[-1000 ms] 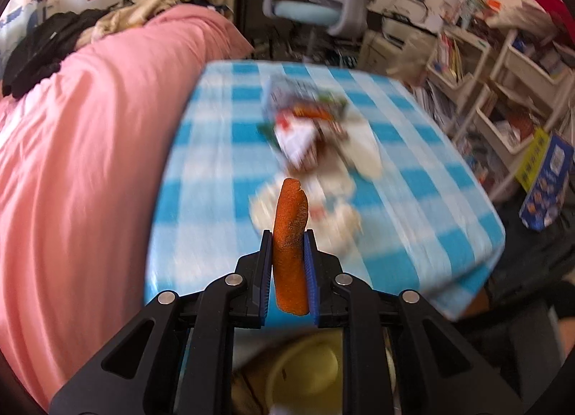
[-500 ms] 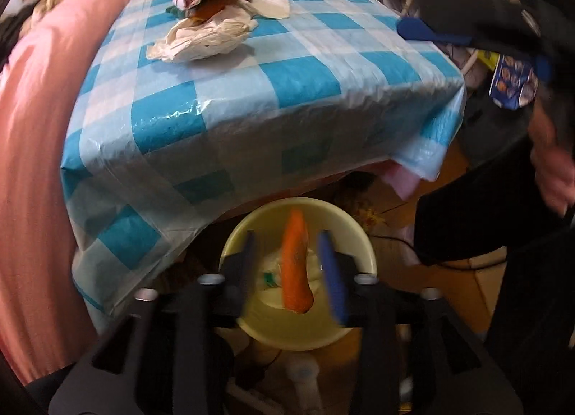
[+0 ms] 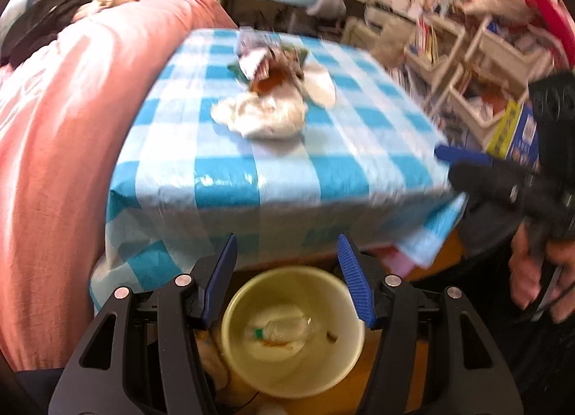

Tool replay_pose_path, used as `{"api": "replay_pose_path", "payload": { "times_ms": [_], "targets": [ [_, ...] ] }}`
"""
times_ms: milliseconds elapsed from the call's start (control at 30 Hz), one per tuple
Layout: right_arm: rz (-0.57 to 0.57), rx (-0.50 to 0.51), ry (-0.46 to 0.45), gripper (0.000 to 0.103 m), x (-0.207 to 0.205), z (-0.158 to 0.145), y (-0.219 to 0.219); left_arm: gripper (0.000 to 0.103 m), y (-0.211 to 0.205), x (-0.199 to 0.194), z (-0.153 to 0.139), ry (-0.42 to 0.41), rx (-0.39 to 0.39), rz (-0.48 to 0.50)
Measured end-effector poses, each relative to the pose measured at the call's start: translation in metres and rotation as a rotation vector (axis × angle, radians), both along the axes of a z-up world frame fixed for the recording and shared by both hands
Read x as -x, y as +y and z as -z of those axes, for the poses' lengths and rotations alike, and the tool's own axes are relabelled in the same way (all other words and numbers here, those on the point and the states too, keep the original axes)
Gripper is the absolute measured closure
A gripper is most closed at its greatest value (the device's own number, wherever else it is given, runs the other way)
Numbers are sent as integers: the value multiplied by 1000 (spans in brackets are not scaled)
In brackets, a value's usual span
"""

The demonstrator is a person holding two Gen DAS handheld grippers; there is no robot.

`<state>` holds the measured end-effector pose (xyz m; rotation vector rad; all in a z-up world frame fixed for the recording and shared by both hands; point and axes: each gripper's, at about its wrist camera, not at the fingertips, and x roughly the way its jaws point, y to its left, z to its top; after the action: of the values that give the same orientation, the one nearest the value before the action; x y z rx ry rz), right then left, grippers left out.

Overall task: Collect trash
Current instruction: 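Move the left gripper back over the table toward the crumpled tissue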

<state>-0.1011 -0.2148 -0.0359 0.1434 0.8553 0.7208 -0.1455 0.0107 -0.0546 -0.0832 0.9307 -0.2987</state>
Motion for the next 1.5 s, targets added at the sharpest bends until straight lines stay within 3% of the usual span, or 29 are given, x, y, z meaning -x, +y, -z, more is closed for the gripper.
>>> {"api": "replay_pose_path", "payload": {
  "times_ms": [133,300,567,867,1067,1233,1500],
  "targets": [
    [14,27,-6,22,-1,2,2,48,7,-5,0,-7,31,-55],
    [70,-11,-26,22,-5,-4,-11,48,16,-2,-5,-25,71,-81],
    [118,-6,-25,22,-3,-2,-23,47,9,-1,-4,-38,34,-79],
    [264,-115,-39,22,13,-23,-63,43,12,0,-23,-78,95,-110],
    [291,-108,-39,22,22,-19,-64,42,12,2,-23,-72,140,-108],
    [314,-143,4,22,19,-3,-66,42,11,4,-22,-73,127,-95],
    [241,-111,-7,22,19,0,-51,42,23,-7,-14,-26,180,-148]
  ]
}}
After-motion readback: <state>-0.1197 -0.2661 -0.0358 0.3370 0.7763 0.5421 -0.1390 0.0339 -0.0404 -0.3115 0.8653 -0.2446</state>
